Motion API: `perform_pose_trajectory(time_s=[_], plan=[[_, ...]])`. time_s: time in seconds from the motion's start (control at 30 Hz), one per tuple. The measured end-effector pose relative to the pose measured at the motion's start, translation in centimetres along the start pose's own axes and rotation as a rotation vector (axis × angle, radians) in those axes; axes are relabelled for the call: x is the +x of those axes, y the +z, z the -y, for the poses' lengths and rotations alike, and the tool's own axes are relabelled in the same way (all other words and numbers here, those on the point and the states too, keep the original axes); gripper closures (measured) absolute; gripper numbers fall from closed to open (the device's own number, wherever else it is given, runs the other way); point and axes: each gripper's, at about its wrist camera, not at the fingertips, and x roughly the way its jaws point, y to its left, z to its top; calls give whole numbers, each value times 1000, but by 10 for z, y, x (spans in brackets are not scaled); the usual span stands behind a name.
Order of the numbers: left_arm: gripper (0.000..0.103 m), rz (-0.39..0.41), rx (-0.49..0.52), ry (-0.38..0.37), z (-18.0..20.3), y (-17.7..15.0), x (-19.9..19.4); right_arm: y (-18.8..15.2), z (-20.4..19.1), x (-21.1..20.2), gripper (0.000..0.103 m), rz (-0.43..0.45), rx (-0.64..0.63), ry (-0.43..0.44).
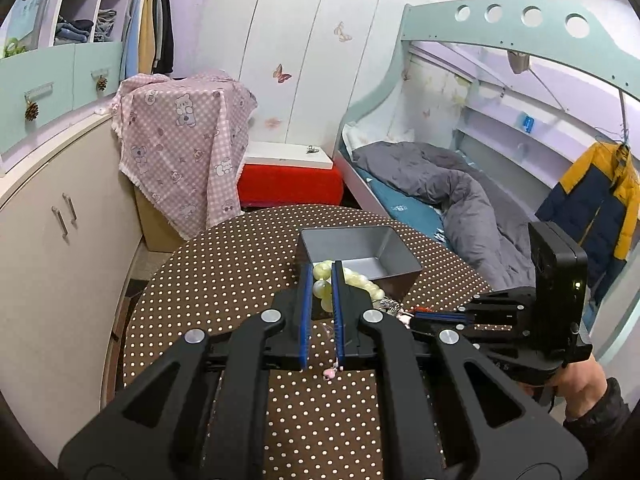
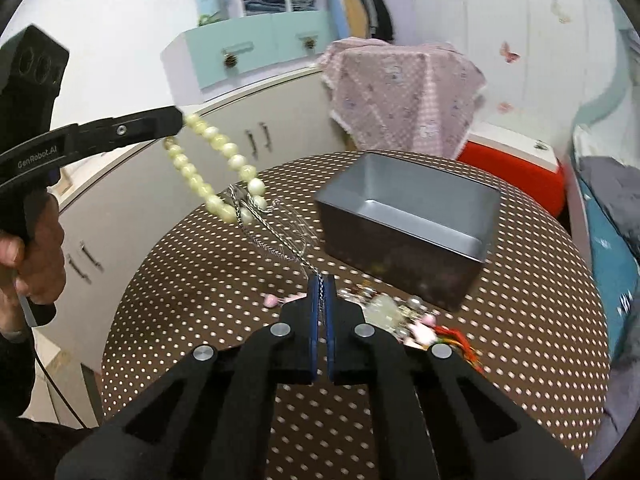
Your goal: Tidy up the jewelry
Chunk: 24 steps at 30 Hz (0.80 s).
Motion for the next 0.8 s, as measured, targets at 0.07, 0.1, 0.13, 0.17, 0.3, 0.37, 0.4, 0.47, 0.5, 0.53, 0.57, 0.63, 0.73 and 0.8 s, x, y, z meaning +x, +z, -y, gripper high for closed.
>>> perform_pose_trajectory(time_s=[0.07, 0.1, 0.13, 0.17, 0.3, 0.37, 0.4, 0.47, 0.5, 0.53, 0.57, 0.63, 0.73, 0.8], plan=[[94, 27, 1, 46, -3, 4, -4, -4, 8, -1, 102, -16, 10, -56], [94, 35, -14, 41, -6, 6, -6, -6, 15, -4, 102, -11, 39, -50], [94, 41, -25, 29, -8, 9, -8, -7, 18, -7, 103, -1, 55, -41], [94, 39, -15, 27, -8, 11, -8, -6, 18, -12, 103, 17, 55, -26], [94, 30, 28, 29, -1, 15, -7, 11, 10, -28, 103, 67, 17, -18], [94, 38, 39, 26, 4, 19, -8, 21, 9, -36, 103, 89, 3, -15], [94, 42, 42, 24, 6, 21, -8, 27, 7, -40, 103, 95, -7, -11], [94, 50, 53, 26, 10, 25, -9, 34, 5, -37, 100, 56, -23, 1], [94, 54, 57, 30, 12, 26, -9, 34, 0, -30, 93, 13, -47, 0], [94, 56, 57, 30, 13, 27, -9, 31, -5, -22, 84, -18, -70, -3], [94, 54, 55, 25, 14, 26, -8, 26, -11, -14, 59, -46, -94, -1], [94, 44, 62, 27, 15, 24, -6, 11, -25, 11, 48, -115, -136, -5], [94, 19, 61, 35, 16, 19, 1, 0, -30, 38, 56, -154, -123, -33], [94, 10, 59, 39, 16, 17, 4, -6, -29, 53, 64, -172, -117, -53]])
